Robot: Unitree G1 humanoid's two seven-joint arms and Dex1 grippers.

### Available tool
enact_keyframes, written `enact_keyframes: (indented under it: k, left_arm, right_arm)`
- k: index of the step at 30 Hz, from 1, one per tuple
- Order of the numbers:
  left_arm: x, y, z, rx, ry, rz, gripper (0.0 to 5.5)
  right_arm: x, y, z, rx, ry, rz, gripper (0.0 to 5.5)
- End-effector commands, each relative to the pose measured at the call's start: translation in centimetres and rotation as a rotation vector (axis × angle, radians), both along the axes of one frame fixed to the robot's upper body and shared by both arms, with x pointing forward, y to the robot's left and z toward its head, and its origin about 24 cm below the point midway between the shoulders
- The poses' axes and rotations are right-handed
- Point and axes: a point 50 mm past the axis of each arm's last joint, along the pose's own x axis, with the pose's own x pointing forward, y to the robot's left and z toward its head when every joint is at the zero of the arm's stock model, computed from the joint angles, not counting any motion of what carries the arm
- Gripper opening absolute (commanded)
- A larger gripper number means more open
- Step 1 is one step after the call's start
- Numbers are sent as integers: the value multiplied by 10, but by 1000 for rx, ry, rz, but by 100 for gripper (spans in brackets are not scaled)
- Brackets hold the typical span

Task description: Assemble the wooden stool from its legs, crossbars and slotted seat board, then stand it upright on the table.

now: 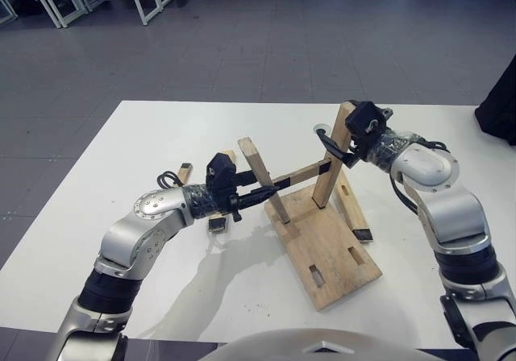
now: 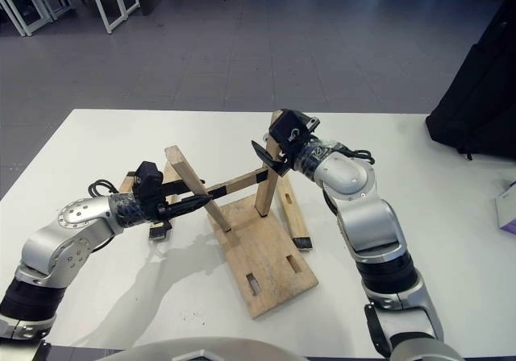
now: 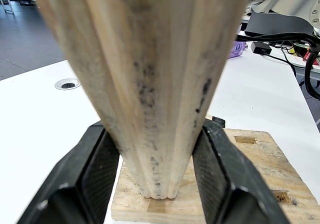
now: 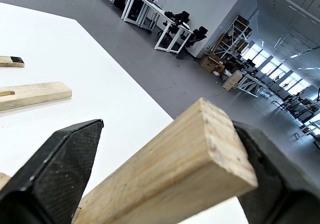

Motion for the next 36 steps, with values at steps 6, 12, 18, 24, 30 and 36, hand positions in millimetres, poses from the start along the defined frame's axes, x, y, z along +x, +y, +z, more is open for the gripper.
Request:
enact_keyframes:
  k: [6,12,18,24,30,36]
  left_arm:
    - [-13,-15,-46,229,314,46,202]
    - [7,15,-37,347,234,101,202]
    - [13,27,-38,395,213,129,202]
    - [26,34,-27,394,157,190,202]
    - [37,36,-11,379,105,170,202]
    - [42,47,-12,419,102,137,202]
  right_arm:
    - [-77,89,-74,109,621,707,399]
    - [-65,63,-72,175,569,518,399]
    - [-63,51,-64,205,540,446,399]
    - [-56,38,-62,214,526,374,399]
    - [-53,36,-63,219,530,360,399]
    - [-54,29,-75,175,560,336,399]
